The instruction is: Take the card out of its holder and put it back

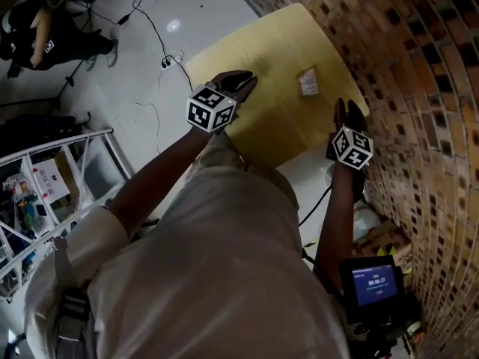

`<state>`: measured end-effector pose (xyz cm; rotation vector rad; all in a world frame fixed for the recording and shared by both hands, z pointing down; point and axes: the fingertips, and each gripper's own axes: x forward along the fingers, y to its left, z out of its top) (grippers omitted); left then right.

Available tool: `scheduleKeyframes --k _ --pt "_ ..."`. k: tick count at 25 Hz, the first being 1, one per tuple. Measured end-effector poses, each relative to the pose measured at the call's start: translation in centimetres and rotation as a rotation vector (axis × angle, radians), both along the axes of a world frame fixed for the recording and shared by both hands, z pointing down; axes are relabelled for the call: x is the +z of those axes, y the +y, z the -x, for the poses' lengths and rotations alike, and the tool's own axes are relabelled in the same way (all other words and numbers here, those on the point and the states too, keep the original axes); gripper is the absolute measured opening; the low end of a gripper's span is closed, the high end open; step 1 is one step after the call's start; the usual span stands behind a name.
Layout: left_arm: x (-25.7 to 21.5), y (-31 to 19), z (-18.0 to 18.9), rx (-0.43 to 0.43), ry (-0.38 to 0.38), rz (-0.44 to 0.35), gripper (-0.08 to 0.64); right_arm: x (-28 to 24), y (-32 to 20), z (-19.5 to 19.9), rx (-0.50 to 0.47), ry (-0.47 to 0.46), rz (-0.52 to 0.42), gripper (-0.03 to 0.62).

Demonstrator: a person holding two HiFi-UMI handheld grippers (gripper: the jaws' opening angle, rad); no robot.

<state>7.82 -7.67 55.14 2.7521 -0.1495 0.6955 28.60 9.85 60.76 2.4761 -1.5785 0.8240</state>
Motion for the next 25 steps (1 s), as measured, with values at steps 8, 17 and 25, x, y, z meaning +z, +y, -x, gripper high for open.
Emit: scheduleKeyframes --k 8,17,25 --pt "-0.3 1.0 -2.4 0.041 0.014 0.016 0.08 -6.2 4.0 0.4 0.081 0.062 -0.133 0.147" --pt "0.1 -0.6 0.3 0.088 -0.001 0.029 0.08 -3.9 5.8 4.6 0.193 0.024 -0.111 0.144" --pt "-2.0 -7.0 6.9 0.141 0.032 -0.018 0.08 -3.5 0.7 12.5 0.24 0.014 -0.061 0.132"
